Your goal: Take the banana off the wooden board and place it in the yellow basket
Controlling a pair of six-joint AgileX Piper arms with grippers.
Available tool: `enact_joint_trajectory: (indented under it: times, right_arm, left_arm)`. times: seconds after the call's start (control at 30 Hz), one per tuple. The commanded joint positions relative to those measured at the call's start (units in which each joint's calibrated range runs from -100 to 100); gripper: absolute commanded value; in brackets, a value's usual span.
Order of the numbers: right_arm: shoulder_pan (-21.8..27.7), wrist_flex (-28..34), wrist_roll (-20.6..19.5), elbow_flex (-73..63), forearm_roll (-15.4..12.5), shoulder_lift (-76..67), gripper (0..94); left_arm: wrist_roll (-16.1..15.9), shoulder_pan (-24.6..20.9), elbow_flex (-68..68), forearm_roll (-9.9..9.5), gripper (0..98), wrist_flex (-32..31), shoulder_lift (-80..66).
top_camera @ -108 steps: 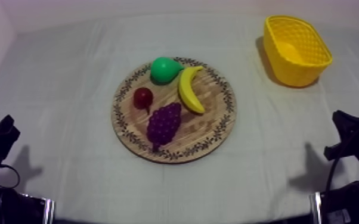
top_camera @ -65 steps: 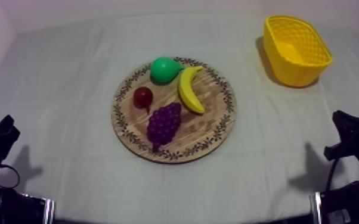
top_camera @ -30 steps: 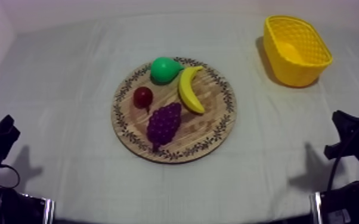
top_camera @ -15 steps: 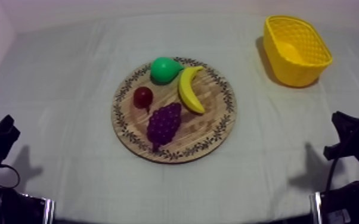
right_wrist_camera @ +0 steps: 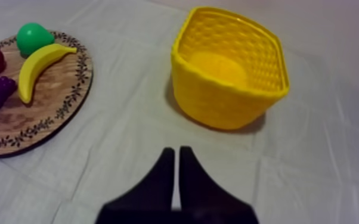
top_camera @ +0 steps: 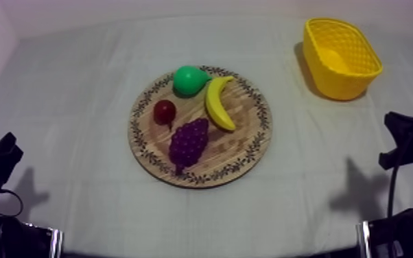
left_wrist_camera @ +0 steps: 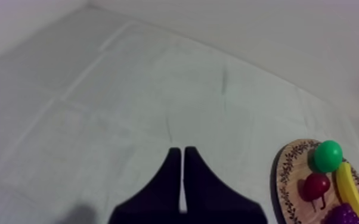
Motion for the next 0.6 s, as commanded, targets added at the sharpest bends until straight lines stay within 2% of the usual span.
enact_joint_trajectory:
  times: [0.0,0.37,0.57]
  right_arm:
    - [-0.5,-0.7,0.5,-2.9,-0.1,3.6,0.6]
    - [-3.6,-2.0,0.2,-15.7,2.7,18.7,0.6]
    - [-6.4,4.1,1.6,-26.2,2.2,26.7,0.6]
  left_arm:
    - [0.0,0.0,0.0,0.03,0.1,0.0,0.0]
    - [0.0,0.0,0.0,0.03,0.1,0.0,0.0]
    - [0.0,0.0,0.0,0.03,0.1,0.0,0.0]
